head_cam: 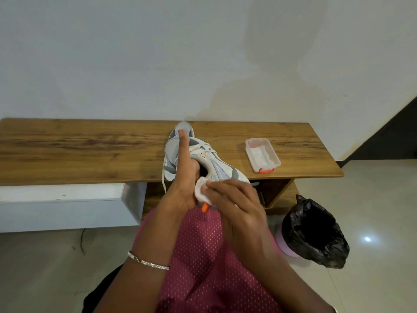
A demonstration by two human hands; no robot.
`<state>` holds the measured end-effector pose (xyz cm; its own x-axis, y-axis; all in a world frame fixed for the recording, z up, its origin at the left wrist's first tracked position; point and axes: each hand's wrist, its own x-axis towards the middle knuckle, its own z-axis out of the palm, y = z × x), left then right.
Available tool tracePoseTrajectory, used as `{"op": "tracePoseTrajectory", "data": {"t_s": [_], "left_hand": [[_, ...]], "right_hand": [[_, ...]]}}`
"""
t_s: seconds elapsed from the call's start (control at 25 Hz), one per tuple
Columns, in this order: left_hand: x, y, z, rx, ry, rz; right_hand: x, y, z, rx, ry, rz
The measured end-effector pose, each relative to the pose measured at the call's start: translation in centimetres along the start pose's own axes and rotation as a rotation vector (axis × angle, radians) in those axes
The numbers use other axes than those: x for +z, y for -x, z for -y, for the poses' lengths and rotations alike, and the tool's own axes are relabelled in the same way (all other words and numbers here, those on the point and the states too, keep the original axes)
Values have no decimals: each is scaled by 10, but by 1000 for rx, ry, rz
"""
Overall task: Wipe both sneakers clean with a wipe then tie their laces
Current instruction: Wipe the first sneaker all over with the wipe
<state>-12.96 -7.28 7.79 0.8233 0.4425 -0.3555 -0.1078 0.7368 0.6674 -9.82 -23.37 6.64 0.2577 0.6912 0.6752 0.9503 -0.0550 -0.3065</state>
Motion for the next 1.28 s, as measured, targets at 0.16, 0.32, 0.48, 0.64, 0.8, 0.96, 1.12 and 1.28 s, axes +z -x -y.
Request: {"op": "tracePoseTrajectory", "data": {"t_s": [0.16, 0.32, 0.48, 0.64, 0.8, 0.96, 1.12, 1.28], "left_hand": [[1, 4, 4, -55, -62, 47], [-6, 0, -1, -42, -75, 5], [-7, 2, 0, -85, -142, 45], [-2, 6, 5, -108, -134, 81], [-8, 6, 3, -95, -74, 52], [-14, 3, 4, -22, -134, -55], [-5, 7, 6, -8, -162, -42], [3, 14, 9, 3, -177, 9]], "right_hand": [[0, -21, -9, 33, -13, -8], [-3, 0, 3, -74, -76, -6], [-1, -4, -11, -79, -68, -15], [6, -25, -21, 67, 5, -34], [5, -7, -11, 87, -16, -28], [1, 18, -3, 69, 13, -29], [-1, -1, -18, 79, 74, 25], [1, -34, -43, 282, 44, 212]]}}
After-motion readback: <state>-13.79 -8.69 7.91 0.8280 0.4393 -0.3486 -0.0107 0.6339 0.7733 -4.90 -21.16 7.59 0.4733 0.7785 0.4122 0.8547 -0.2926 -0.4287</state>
